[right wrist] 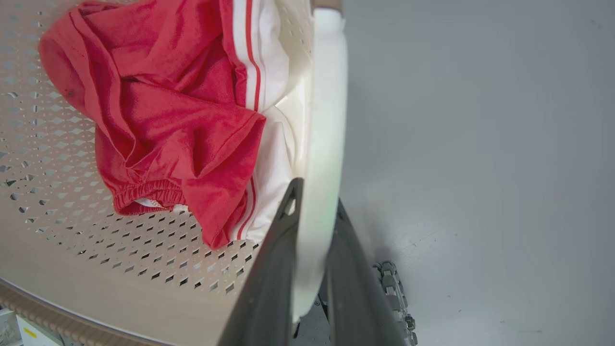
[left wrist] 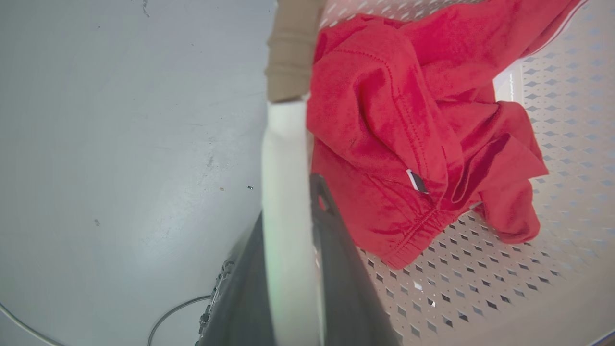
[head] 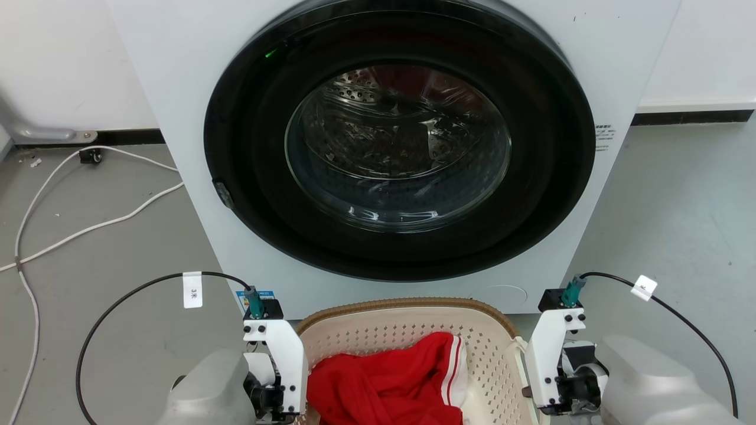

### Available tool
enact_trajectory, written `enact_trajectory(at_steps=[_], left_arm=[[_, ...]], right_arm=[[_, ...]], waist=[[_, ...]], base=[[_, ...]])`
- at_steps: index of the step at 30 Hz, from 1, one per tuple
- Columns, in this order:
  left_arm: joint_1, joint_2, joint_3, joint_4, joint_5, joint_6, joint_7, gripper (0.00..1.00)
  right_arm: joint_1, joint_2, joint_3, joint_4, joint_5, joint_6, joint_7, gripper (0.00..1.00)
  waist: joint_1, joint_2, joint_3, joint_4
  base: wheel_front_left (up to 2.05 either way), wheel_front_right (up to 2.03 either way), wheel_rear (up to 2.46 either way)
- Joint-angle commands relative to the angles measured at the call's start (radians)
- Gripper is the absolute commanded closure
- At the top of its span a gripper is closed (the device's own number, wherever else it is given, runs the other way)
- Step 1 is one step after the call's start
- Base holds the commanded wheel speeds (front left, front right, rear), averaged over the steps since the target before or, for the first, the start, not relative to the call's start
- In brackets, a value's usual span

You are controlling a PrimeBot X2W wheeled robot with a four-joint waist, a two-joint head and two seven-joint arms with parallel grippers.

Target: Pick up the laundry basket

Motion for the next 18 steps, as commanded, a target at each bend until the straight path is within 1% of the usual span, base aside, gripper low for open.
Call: enact_trajectory(at_steps=[1, 18], left_arm=[[-0.014, -0.014, -0.003, -0.014, -0.006, -0.013, -0.007, 1.00], [-0.017, -0.011, -0.031, -0.015, -0.033, -0.013, -0.019, 1.00]], right_arm=[[0.008, 0.018, 0.000, -0.006, 0.005, 0.003, 0.000, 1.00], [0.014, 0.017, 0.001, 0.000, 0.014, 0.003, 0.006, 1.00]], waist=[[0.0000, 0.0000, 0.000, 0.000], [0.0000, 0.0000, 0.005, 0.001]], base=[[0.00, 0.00, 0.00], [0.00, 0.00, 0.00]])
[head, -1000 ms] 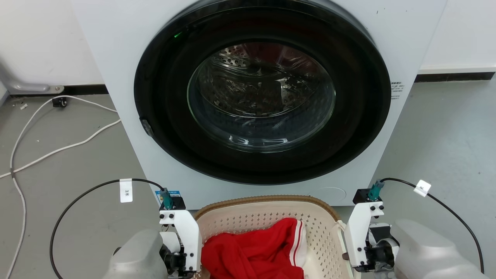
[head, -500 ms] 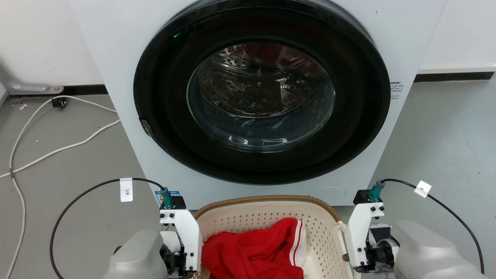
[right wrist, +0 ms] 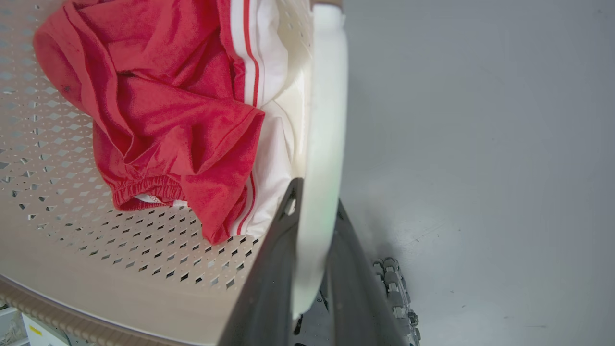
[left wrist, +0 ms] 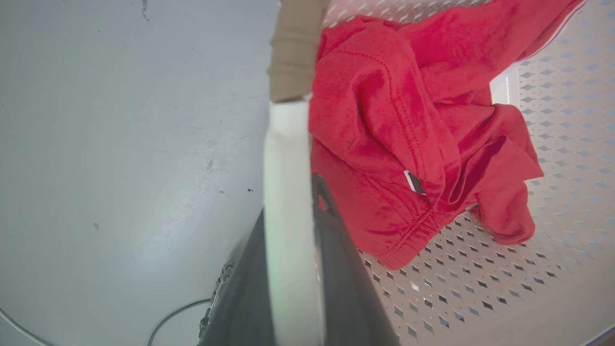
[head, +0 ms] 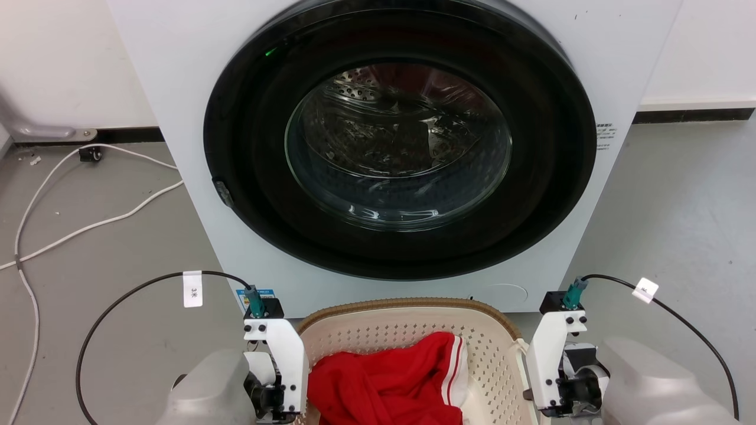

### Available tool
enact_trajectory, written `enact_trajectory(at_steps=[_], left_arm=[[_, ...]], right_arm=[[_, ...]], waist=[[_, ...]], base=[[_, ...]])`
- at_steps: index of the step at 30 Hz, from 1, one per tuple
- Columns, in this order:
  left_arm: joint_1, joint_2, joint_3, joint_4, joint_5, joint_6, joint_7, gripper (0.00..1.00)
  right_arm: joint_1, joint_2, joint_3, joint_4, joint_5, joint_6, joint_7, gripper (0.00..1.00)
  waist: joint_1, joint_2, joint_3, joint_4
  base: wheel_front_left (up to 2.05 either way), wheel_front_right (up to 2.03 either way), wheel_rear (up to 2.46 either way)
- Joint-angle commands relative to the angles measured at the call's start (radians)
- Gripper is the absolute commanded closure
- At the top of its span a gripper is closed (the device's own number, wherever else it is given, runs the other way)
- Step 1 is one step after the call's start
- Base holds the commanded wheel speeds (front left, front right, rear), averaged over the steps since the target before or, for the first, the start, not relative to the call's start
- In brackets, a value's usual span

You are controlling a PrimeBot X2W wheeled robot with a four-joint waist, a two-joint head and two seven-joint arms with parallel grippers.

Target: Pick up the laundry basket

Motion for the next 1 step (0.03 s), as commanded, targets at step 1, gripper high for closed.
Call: enact_trajectory(at_steps=[1], left_arm=[[-0.012, -0.013, -0.003, -0.014, -0.007, -0.013, -0.004, 1.00]], right_arm=[[0.010, 0.017, 0.000, -0.006, 0.006, 0.003, 0.000, 1.00]], waist=[[0.0000, 0.0000, 0.000, 0.000]], base=[[0.00, 0.00, 0.00]])
